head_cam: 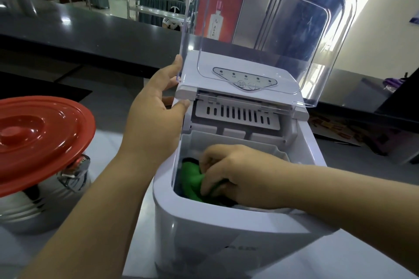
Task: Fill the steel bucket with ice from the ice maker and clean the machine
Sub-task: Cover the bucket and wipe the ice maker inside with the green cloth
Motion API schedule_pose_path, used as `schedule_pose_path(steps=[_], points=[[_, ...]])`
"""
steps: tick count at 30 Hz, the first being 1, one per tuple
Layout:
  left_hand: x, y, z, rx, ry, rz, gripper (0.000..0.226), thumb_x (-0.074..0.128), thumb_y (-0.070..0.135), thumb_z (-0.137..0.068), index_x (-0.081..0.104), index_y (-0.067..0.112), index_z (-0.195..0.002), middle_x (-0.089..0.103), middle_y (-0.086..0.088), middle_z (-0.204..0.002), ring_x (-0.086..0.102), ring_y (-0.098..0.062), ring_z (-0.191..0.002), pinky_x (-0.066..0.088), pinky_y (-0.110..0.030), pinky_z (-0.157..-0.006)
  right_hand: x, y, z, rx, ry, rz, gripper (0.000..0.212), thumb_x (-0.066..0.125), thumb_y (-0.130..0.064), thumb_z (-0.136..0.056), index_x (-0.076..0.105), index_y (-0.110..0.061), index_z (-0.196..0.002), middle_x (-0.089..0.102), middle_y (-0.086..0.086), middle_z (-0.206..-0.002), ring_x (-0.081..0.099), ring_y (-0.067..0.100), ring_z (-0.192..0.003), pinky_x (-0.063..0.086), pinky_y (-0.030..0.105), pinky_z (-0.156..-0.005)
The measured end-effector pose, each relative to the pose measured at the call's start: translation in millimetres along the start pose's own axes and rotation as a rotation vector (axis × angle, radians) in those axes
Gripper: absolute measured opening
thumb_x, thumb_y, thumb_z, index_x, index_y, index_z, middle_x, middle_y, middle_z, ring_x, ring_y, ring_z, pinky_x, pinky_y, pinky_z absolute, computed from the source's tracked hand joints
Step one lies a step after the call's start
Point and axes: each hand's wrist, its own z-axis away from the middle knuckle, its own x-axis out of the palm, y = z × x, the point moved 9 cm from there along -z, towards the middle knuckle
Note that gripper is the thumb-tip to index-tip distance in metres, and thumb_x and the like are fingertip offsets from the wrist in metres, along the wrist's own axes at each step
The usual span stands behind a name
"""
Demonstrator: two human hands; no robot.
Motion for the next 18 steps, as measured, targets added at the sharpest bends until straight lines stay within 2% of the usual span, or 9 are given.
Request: schedule_pose_path(steps=[2, 4, 9, 13, 18], points=[[0.3, 0.4, 0.2, 0.001, -0.002, 0.002, 0.064, 0.058, 0.005, -0.091, 0.037, 0.045, -0.137, 0.051, 0.024, -0.110, 0.052, 0.022, -0.080, 0.040, 0.001, -0.060, 4.8, -4.9, -9.1, -0.055, 0.008, -0.031, 0.029, 0.064, -0.007, -0.087, 0.070, -0.020, -0.112, 0.051, 0.000, -0.125, 0.056, 0.018, -0.105, 0.049, 0.032, -0.090], [0.3, 1.2, 0.0, 0.007, -0.003, -0.001, 0.064, 0.058, 0.004, -0.092, 0.037, 0.045, -0.137, 0.048, 0.029, -0.106, 0.051, 0.023, -0.080, 0.039, 0.002, -0.060, 15.9, -8.5, -13.8, -0.103, -0.064, -0.002, 0.034, 0.063, -0.006, -0.087, 0.067, -0.021, -0.118, 0.048, -0.001, -0.129, 0.054, 0.018, -0.108, 0.048, 0.031, -0.092], [0.8, 1.6, 0.3, 0.007, -0.003, 0.005, 0.064, 0.058, 0.004, -0.091, 0.038, 0.043, -0.137, 0.048, 0.030, -0.105, 0.050, 0.025, -0.081, 0.040, 0.002, -0.060, 23.4, -7.1, -11.7, -0.078, -0.184, 0.028, 0.041, 0.058, -0.009, -0.091, 0.060, -0.030, -0.126, 0.038, -0.008, -0.139, 0.048, 0.014, -0.113, 0.045, 0.030, -0.094], [0.2, 2.4, 1.0, 0.007, -0.005, 0.015, 0.063, 0.057, 0.004, -0.092, 0.038, 0.044, -0.137, 0.049, 0.030, -0.105, 0.051, 0.023, -0.083, 0.040, 0.001, -0.061, 25.2, -5.2, -10.5, 0.023, -0.255, 0.017, 0.040, 0.059, -0.008, -0.088, 0.059, -0.028, -0.123, 0.040, -0.007, -0.126, 0.050, 0.019, -0.104, 0.048, 0.037, -0.089], [0.6, 1.4, 0.7, 0.000, -0.007, 0.022, 0.063, 0.057, 0.005, -0.092, 0.038, 0.045, -0.137, 0.049, 0.029, -0.106, 0.051, 0.021, -0.082, 0.040, 0.001, -0.061, 23.3, 6.7, 3.5, 0.177, -0.334, 0.048, 0.038, 0.055, -0.010, -0.088, 0.058, -0.033, -0.118, 0.034, -0.010, -0.109, 0.051, 0.021, -0.095, 0.049, 0.038, -0.082]])
